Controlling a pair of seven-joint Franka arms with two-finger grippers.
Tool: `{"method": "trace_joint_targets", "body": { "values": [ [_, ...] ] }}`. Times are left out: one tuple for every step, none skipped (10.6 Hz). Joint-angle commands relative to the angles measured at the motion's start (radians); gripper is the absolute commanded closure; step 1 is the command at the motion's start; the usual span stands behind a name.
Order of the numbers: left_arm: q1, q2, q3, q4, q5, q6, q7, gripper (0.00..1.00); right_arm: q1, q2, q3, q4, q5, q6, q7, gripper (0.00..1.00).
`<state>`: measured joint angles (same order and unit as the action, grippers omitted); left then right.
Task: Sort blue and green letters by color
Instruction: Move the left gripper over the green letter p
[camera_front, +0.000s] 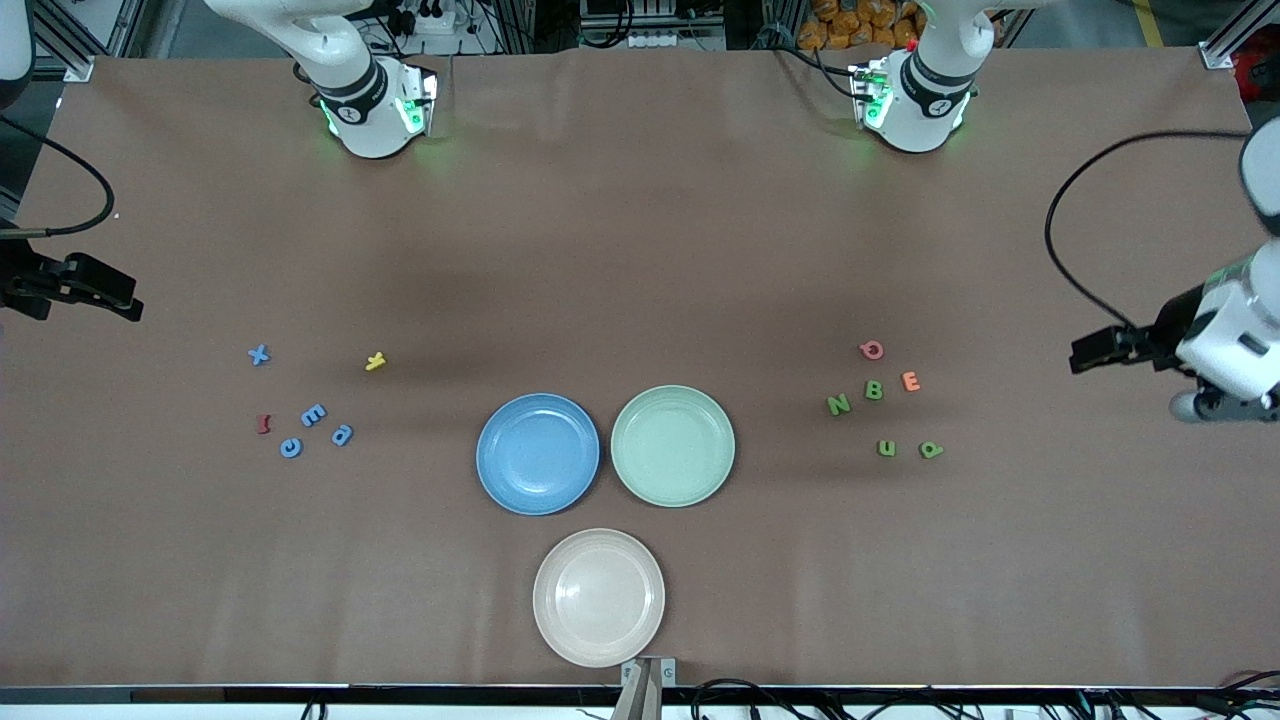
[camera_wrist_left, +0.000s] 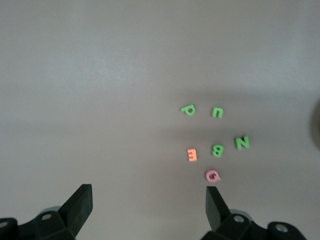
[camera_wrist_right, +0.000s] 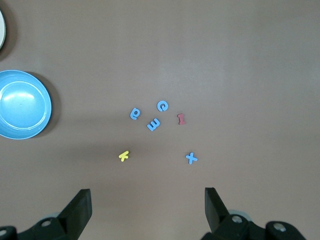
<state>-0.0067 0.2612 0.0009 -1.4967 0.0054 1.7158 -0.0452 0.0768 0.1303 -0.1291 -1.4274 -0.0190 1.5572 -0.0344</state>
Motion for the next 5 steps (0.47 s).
{"method": "trace_joint_targets", "body": {
  "values": [
    [0.001, 0.104, 0.001, 0.012, -0.025, 0.079, -0.083, 0.00, 0.001, -0.001, 0.000, 0.002, -0.004, 0.001, 0.014, 0.00],
    [-0.007, 0.122, 0.001, 0.012, -0.025, 0.096, -0.111, 0.00, 0.001, -0.001, 0.000, 0.001, -0.006, 0.001, 0.014, 0.00],
    [-0.012, 0.145, -0.001, 0.012, -0.025, 0.125, -0.129, 0.00, 0.001, -0.001, 0.000, 0.002, -0.006, 0.001, 0.014, 0.00],
    [-0.016, 0.171, -0.002, 0.009, -0.025, 0.157, -0.130, 0.00, 0.001, -0.001, 0.000, 0.001, -0.006, 0.001, 0.014, 0.00],
    [-0.030, 0.194, -0.004, 0.007, -0.019, 0.172, -0.142, 0.00, 0.001, -0.001, 0.000, 0.001, -0.006, 0.001, 0.014, 0.00]
  ]
}}
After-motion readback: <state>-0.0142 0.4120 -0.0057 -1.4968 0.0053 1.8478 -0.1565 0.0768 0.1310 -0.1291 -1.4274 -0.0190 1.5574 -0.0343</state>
